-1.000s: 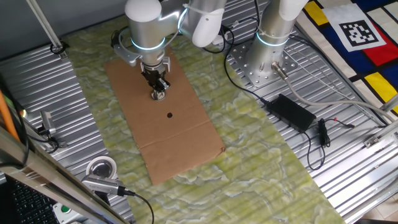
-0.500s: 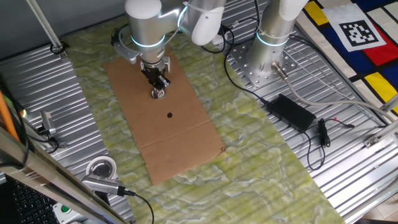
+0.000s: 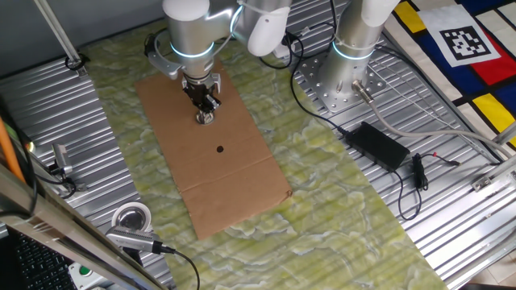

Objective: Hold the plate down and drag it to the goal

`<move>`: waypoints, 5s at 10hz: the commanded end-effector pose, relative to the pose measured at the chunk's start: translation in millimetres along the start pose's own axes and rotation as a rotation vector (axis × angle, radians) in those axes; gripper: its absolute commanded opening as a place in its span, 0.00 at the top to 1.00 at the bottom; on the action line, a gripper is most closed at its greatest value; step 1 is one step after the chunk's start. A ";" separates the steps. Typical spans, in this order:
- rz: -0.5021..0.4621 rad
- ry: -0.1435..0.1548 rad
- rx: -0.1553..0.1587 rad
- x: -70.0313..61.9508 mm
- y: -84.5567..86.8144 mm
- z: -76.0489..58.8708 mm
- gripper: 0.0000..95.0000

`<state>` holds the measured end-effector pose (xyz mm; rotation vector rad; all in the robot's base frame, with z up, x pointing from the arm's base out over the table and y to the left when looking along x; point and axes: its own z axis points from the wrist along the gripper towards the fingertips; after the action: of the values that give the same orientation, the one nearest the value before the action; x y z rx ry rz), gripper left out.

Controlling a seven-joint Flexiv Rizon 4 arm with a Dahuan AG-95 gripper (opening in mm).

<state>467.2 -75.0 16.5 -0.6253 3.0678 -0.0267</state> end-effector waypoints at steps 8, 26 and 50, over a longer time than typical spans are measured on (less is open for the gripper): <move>-0.046 0.012 0.005 14.0 -9.8 0.2 1.00; -0.135 0.068 0.017 33.7 -24.7 0.4 1.00; -0.354 0.332 0.073 30.0 -26.5 -1.3 1.00</move>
<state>450.3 -110.9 17.6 -1.2728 3.1901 -0.2742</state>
